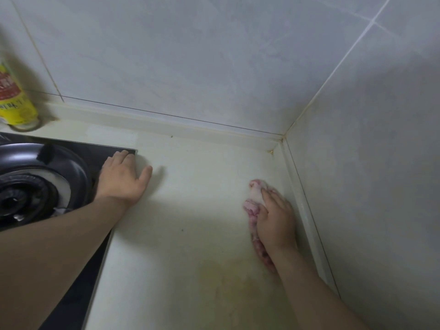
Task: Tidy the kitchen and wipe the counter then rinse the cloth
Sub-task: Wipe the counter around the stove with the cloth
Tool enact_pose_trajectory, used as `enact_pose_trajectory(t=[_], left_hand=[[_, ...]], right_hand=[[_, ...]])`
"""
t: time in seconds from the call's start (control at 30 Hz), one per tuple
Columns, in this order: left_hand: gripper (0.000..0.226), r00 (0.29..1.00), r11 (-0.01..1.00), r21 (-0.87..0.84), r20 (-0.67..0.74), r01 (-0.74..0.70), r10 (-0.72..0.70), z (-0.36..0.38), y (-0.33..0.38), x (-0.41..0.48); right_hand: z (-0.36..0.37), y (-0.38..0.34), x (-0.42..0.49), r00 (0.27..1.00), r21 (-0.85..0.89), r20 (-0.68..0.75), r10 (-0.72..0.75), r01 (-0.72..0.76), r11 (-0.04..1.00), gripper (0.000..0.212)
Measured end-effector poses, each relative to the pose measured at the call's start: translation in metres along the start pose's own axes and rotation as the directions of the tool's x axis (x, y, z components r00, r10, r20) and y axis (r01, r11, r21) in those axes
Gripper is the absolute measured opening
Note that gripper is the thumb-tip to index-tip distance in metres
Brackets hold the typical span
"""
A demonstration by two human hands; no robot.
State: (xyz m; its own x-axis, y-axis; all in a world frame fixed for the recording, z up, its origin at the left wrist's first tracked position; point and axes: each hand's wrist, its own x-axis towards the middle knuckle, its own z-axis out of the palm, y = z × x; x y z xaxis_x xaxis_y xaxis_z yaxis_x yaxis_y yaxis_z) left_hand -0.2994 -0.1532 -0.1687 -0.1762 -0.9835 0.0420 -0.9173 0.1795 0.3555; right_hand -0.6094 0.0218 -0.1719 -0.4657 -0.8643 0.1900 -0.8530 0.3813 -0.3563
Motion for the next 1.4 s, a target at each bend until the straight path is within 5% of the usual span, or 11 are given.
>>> enact_pose_trajectory(t=[0.3, 0.5, 0.93, 1.1, 1.4], left_hand=[[0.083, 1.000, 0.999, -0.036, 0.009, 0.022, -0.022, -0.008, 0.004, -0.005], [0.056, 0.996, 0.982, -0.169, -0.013, -0.085, 0.084, -0.030, 0.017, -0.050], [0.054, 0.995, 0.968, -0.251, 0.087, -0.031, 0.054, -0.018, 0.000, -0.100], [0.050, 0.986, 0.955, -0.290, 0.133, -0.063, 0.105, -0.022, -0.009, -0.096], [0.064, 0.985, 0.963, -0.240, 0.092, -0.120, 0.146, -0.019, -0.012, -0.101]], right_hand=[[0.017, -0.038, -0.009, 0.990, -0.005, 0.038, -0.139, 0.140, 0.990, 0.060], [0.020, -0.031, -0.005, 0.991, 0.004, 0.050, -0.126, 0.126, 0.992, 0.054], [0.014, -0.068, -0.008, 0.994, 0.231, 0.110, 0.000, -0.025, 0.973, 0.043], [0.033, -0.120, -0.037, 0.954, 0.175, 0.175, -0.242, 0.212, 0.962, 0.056], [0.031, -0.100, -0.039, 0.955, 0.133, 0.099, -0.281, 0.267, 0.954, 0.053]])
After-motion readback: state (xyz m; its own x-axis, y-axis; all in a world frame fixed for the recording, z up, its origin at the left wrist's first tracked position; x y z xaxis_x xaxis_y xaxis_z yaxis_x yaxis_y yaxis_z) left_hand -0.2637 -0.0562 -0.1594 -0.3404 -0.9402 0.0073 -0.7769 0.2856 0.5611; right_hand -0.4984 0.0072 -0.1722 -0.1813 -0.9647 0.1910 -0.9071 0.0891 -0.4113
